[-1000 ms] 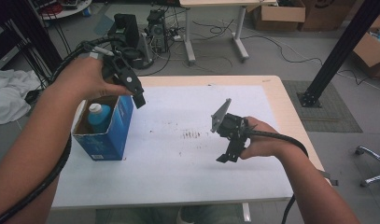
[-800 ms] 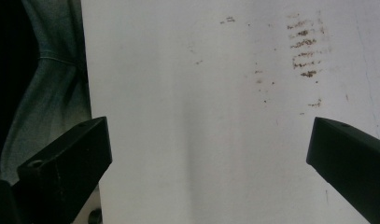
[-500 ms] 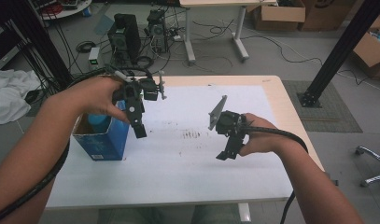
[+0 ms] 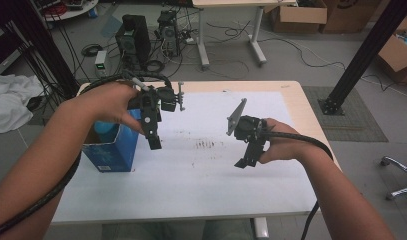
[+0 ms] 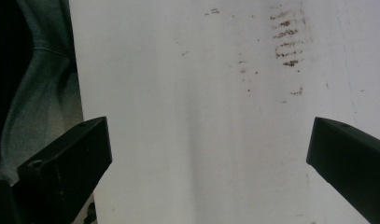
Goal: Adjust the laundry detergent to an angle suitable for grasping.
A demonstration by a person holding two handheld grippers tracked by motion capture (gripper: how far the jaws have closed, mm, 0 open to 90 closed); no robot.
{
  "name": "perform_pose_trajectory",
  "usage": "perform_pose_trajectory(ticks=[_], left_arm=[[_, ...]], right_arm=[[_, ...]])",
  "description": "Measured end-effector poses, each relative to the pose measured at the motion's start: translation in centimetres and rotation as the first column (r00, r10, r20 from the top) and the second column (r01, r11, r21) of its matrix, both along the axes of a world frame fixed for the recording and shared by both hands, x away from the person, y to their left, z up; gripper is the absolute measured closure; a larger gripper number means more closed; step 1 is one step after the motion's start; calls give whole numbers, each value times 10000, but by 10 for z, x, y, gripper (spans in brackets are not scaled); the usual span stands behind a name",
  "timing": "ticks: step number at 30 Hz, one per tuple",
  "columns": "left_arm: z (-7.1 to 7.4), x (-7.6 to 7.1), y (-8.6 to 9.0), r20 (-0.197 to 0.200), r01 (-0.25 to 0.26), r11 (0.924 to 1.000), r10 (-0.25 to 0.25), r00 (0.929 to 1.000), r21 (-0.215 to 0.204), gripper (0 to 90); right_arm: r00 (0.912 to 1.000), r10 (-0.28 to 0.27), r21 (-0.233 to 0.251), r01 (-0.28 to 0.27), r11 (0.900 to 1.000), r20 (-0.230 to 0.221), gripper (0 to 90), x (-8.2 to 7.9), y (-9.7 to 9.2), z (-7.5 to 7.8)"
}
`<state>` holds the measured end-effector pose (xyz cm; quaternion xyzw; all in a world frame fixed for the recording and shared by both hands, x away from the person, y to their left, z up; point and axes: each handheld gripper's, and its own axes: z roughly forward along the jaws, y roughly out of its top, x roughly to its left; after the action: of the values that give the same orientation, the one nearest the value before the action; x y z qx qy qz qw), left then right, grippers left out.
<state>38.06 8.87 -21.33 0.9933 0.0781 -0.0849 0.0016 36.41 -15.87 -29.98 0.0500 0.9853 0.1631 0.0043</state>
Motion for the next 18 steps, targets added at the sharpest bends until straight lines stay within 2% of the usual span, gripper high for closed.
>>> perform_pose_trajectory(ticks=[11, 18], left_arm=[[1, 2, 0, 90, 75, 9998, -73, 9999, -190, 1], [0, 1, -1, 158, 82, 9998, -80, 9998, -152, 1]], right_arm=[[10000, -48, 23, 48, 10000, 41, 0, 0, -3, 1], [10000, -29, 36, 29, 10000, 35, 0, 0, -1, 1]])
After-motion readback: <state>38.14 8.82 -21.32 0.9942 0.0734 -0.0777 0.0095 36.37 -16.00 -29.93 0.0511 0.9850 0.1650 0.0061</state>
